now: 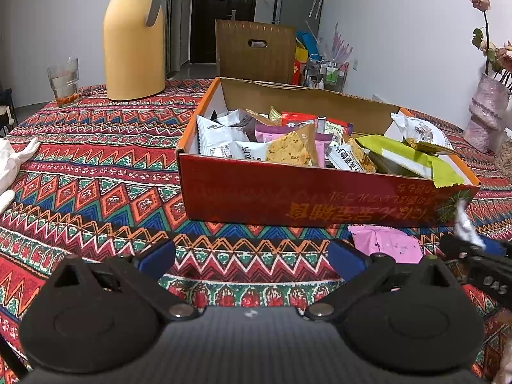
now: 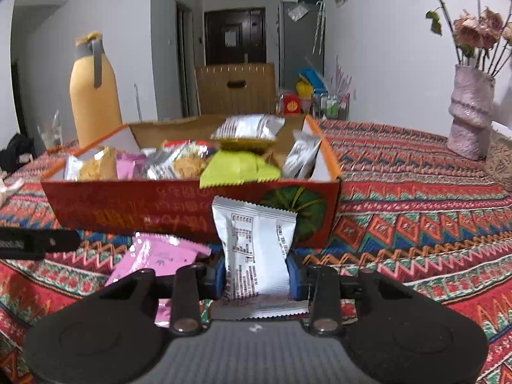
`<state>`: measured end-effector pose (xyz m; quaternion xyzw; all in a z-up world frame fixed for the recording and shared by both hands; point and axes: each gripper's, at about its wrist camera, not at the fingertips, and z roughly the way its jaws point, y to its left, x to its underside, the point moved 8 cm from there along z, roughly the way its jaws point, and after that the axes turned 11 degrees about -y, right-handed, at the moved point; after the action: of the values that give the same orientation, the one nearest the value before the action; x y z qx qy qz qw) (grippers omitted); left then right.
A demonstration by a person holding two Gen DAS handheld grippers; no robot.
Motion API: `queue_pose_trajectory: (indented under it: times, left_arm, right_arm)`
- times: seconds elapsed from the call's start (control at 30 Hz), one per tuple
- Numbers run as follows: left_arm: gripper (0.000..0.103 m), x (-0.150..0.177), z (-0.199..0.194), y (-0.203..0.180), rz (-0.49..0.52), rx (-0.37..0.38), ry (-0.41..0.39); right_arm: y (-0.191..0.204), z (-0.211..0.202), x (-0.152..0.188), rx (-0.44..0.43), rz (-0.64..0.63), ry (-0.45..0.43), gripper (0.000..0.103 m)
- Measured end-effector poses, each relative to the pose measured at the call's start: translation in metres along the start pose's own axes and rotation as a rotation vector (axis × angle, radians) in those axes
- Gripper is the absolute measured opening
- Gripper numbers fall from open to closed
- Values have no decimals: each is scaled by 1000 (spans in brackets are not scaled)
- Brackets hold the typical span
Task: Organize snacks
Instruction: 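Grasp a white pack with the right tool while the left tool grasps the pink pack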
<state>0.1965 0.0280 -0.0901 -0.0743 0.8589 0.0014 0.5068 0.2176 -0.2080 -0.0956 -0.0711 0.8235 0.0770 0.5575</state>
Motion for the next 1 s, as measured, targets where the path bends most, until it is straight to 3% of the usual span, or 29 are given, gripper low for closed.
queue_pose_trajectory:
  times: [0.27,0.53,0.77,1.0]
  left_arm:
    - [103,-8,-6,-16,27,25,13]
    - [103,-7,-7,-60,95,50,40]
    - [103,4,-1,-99,136,68,79]
    - [103,15,14,-112,132,26,127]
  right_arm:
    - [-28,-29,-8,24,12,-42,36]
    - [-67,-37,-1,65,68,-56,36]
    - [-74,-35,4,45,119,-68,36]
    - [-73,-39,4,32,125,-84,36]
